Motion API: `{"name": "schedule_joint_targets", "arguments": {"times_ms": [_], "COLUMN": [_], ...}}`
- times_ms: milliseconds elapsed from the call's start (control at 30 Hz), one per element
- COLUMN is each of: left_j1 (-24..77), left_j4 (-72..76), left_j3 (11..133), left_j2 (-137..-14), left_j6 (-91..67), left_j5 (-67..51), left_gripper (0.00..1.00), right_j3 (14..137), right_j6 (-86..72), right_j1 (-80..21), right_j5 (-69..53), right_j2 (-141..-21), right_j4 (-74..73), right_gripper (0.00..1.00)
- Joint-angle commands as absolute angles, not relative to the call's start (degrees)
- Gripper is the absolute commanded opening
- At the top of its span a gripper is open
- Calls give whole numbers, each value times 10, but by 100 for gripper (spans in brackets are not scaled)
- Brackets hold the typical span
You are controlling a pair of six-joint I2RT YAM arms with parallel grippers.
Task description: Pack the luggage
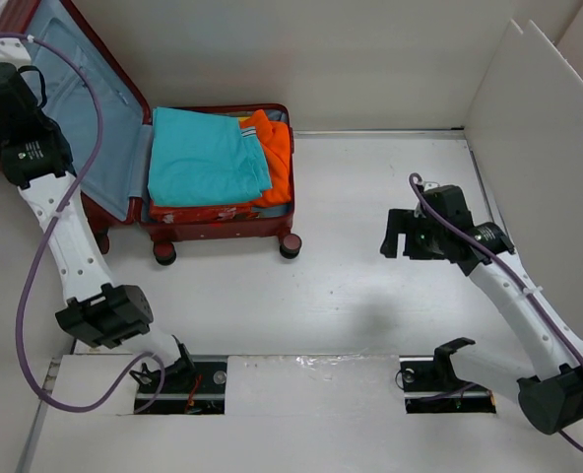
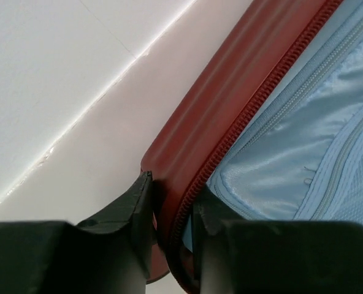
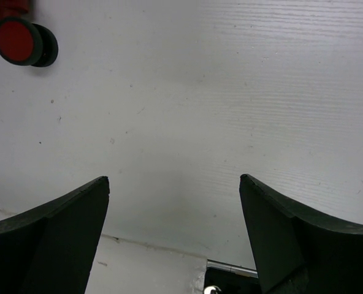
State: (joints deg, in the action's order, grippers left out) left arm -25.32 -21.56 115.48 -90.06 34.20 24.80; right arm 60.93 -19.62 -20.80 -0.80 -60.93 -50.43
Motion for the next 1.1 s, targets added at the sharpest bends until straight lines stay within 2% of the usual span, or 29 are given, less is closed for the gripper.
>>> {"name": "schedule_joint_targets", "arguments": {"times_ms": [0, 300, 433, 467, 500, 533, 600, 667, 700, 800, 900, 1067], "left_j1": [-200, 108, 229, 285, 317, 389, 471, 564, 658, 791, 802, 808], "left_j4": [-239, -275, -323, -330, -340, -358, -375, -381, -381, -390, -418, -418], "left_j3": [1146, 1136, 1136, 1136, 1130, 1121, 1103, 1067, 1055, 1049, 1120, 1166], "left_j2": [-852, -842, -887, -894, -899, -905, -905, -881, -869, -853, -880, -902], "left_j6": [273, 208, 191, 185, 197, 208, 239, 282, 294, 311, 267, 252], "left_j5": [166, 165, 100, 88, 75, 52, 45, 55, 55, 32, -52, -80], "left_gripper": [0, 0, 0, 0, 17, 58, 77, 100, 100, 100, 100, 100], "right_j3": [621, 592, 592, 587, 587, 587, 581, 574, 574, 574, 580, 591], "right_j6": [-214, -266, -286, -287, -287, -293, -301, -315, -320, -339, -359, -359], "right_j1": [-216, -257, -272, -272, -277, -277, -277, -277, -277, -277, -265, -260], "right_j5": [12, 24, 46, 46, 46, 52, 52, 58, 72, 118, 133, 135], "right_j2": [-585, -548, -537, -537, -537, -532, -532, -526, -526, -526, -526, -516], "right_j4": [-482, -489, -509, -509, -509, -509, -515, -515, -520, -554, -577, -577], "right_gripper": [91, 91, 91, 92, 92, 93, 95, 95, 96, 98, 99, 99]}}
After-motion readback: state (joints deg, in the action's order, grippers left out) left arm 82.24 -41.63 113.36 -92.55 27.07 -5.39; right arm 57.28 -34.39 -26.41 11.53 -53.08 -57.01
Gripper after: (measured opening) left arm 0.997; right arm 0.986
